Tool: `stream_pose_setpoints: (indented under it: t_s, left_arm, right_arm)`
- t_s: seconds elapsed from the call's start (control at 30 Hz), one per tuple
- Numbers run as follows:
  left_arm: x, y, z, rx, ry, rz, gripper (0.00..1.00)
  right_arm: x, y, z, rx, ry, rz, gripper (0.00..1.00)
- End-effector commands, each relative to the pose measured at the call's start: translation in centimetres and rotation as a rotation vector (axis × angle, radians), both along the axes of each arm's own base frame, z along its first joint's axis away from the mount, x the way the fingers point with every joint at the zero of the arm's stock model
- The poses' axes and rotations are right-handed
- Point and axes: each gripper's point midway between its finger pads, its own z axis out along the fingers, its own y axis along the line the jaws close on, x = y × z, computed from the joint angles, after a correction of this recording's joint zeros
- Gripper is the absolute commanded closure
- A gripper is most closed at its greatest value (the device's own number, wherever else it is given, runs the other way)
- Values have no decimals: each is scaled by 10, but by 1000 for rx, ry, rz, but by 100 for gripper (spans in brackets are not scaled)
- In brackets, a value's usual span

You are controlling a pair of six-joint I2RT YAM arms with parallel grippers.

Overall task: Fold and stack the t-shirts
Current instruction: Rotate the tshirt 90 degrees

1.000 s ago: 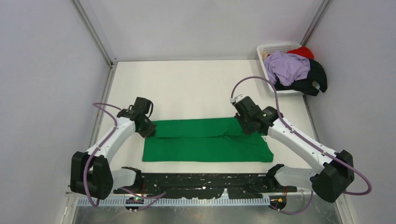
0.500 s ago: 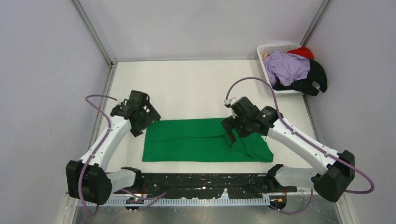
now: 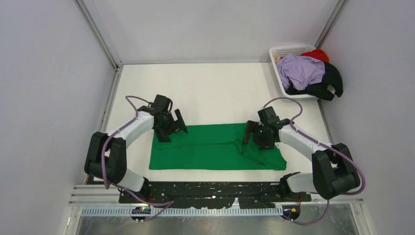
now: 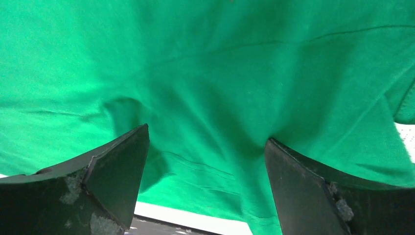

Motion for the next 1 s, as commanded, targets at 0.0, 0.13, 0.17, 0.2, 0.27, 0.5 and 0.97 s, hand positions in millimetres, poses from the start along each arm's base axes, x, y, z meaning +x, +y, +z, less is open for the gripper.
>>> stream_pose_setpoints:
  t_s: [0.0,0.13,0.17,0.2,0.27,0.5,0.97]
  left_arm:
    - [-14,-3,-26,-24,15,-62,0]
    - [-28,-7,-44,-51,42,-31,0]
    - [-30,-13,-46,-77,38,-28,0]
    - [-30,-20,-46,-98,23,-24,1]
    - [-33,-35,-49,-122,2,-20,0]
    - [-59,-109,-48,-251,60,-34,0]
    - [-87,-200,-22,-267,26,-228,0]
  right_arm:
    - [33,14,-14,129,-20,-123,5]
    - [96,7,-21,134,-84,-225,5]
    - [110,13,-17,167,-97,-210,4]
    - [137,18,-13,185,-115,-197,5]
    - [176,29,-7,212,-147,-176,5]
    - [287,78,-5,328,-146,-85,4]
    - [398,160,21,480,-322,-27,4]
